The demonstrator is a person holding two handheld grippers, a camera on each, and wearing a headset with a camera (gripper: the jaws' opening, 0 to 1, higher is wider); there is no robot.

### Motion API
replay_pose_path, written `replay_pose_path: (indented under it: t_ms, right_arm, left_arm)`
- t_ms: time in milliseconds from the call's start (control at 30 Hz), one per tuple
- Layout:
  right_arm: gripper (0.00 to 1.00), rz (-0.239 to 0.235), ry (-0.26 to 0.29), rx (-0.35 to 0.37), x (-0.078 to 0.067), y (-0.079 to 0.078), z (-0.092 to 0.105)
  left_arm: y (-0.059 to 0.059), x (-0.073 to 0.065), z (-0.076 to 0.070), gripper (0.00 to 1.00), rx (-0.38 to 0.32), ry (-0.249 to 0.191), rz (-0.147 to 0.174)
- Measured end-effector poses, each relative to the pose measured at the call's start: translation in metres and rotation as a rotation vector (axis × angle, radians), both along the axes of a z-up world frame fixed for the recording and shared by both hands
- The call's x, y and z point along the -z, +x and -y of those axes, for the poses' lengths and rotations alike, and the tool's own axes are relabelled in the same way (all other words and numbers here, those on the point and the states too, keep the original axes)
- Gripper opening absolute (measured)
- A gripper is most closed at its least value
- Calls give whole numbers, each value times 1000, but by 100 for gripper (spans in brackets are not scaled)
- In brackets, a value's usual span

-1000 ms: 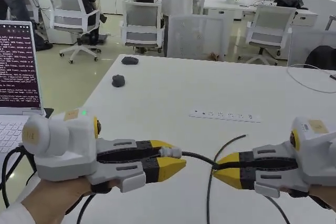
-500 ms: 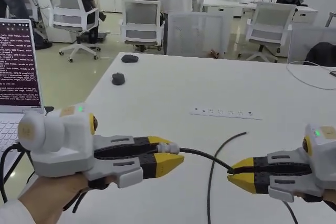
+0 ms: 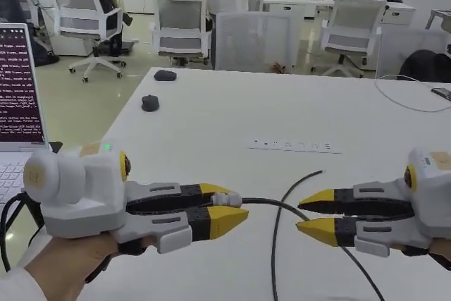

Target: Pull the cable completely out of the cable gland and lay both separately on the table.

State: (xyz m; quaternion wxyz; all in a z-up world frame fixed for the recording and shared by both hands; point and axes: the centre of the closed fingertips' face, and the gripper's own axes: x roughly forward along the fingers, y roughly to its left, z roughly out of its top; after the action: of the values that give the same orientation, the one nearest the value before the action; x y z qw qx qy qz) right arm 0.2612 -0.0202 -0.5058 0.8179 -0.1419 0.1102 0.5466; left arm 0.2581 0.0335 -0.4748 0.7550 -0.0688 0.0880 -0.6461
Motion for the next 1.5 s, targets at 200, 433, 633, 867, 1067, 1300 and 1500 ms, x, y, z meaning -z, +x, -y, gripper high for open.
replay_pose_path:
  t_ms: [200,433,633,867,1067,1300,1500]
  right_arm:
    - [22,55,12,-57,-20,-13,-28]
    - [21,68,7,-93,-23,-22,-51]
    - [14,43,4,-99,-15,-27,-58]
    - [7,9,-1,-93,-8,-34,-63]
    - [6,1,2,-94,-7,-42,-74]
    - [5,-8,-11,-57,1,-40,-68]
    - [5,-24,-6,-3,7,-35,-51]
  left_arm:
    - [-11,2,6,17,32,-4,7]
    - [-20,0,3,17,66,-7,32]
    - [-28,1,-3,17,92,7,51]
    - [-35,6,-11,17,98,5,40]
    - [-41,6,-21,17,97,9,40]
    - [-38,5,-43,17,74,21,49]
    - [-28,6,-53,17,50,11,31]
